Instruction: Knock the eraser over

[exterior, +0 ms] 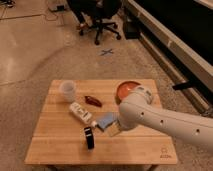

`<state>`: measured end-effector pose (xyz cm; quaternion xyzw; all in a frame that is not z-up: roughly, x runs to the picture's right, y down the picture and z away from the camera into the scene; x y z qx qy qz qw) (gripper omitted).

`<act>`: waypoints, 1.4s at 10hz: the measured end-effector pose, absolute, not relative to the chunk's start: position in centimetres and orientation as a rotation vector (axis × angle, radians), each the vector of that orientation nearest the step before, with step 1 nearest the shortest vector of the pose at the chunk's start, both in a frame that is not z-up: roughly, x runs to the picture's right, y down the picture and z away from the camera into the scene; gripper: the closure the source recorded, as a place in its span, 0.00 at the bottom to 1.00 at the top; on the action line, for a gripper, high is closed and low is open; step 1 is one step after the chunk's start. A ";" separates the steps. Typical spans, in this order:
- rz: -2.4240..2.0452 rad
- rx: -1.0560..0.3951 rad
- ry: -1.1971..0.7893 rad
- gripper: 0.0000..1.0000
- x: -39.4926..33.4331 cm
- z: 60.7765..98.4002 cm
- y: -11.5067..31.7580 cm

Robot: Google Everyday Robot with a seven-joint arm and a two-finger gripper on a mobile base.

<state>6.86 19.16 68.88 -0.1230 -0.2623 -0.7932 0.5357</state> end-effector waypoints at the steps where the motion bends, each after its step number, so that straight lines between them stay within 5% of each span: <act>1: -1.906 -0.291 -0.633 0.20 5.7 69.4 19.6; 14: -2.066 -0.164 -0.727 0.20 -7.3 69.4 20.7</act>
